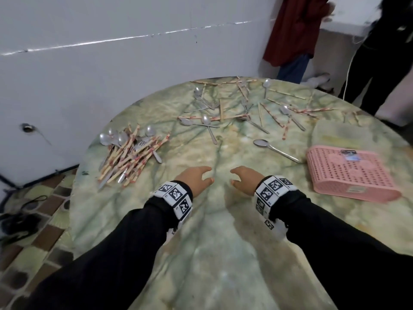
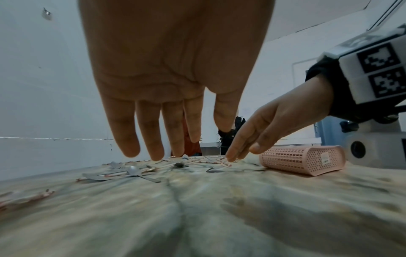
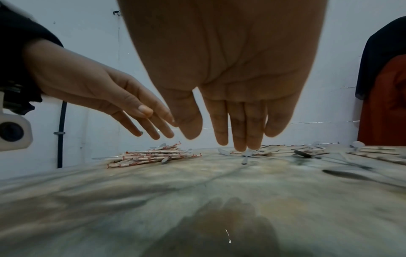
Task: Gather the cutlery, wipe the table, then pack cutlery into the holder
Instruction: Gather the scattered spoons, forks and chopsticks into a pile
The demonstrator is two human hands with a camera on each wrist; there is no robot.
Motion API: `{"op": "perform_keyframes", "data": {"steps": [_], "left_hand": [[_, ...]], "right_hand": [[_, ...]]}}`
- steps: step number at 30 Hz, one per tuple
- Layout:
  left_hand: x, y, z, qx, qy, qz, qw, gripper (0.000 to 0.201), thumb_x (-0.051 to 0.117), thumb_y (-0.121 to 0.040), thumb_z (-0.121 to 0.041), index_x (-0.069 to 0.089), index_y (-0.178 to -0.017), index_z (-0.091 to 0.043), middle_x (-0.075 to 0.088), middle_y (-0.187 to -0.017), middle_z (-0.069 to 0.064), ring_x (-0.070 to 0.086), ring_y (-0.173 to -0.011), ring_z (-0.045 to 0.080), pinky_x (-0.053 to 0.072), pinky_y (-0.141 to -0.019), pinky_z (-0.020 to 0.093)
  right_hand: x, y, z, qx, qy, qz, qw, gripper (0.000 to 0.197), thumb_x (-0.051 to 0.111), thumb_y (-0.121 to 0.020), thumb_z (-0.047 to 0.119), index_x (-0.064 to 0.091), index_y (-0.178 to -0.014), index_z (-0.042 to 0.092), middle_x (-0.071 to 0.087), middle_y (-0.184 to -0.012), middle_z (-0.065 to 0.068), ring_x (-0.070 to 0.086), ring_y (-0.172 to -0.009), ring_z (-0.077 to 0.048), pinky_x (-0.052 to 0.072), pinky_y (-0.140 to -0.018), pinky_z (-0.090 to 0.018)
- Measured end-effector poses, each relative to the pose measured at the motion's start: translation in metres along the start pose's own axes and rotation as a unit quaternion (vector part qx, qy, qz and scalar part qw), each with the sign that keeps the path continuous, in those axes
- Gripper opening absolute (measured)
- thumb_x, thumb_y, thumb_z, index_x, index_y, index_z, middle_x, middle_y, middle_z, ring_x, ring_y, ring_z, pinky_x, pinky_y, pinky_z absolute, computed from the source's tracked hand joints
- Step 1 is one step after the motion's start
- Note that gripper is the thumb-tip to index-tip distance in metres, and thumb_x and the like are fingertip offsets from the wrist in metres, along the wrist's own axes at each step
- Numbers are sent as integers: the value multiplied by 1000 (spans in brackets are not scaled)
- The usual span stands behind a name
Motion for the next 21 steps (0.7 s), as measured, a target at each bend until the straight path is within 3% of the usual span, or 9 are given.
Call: {"op": "perform_keyframes", "data": {"steps": [10, 21], "left_hand": [[32, 0, -63, -40, 22, 18, 999, 51, 50, -94, -31, 37, -141, -17, 43, -143, 10, 42, -130, 25, 32, -106, 31], [17, -90, -59, -91, 18, -4, 996, 48, 53, -92, -27, 42, -136, -13, 49, -136, 11, 48, -123, 26, 37, -101, 31]], "right_hand": [[-22, 36, -73, 58, -27, 1, 998, 53, 47, -95, 26, 31, -144, 11, 35, -147, -12, 35, -135, -26, 29, -109, -32], [-51, -25, -116, 135, -40, -52, 989, 47, 50, -91, 18, 41, -137, 11, 49, -137, -11, 49, -123, -26, 38, -103, -33]]}}
Point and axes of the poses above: each hand's wrist, its own y-axis away from the middle knuckle, its own x-axis out of the palm, z = x × y, the point moved 2 cm from there along -y, towards the middle knuckle
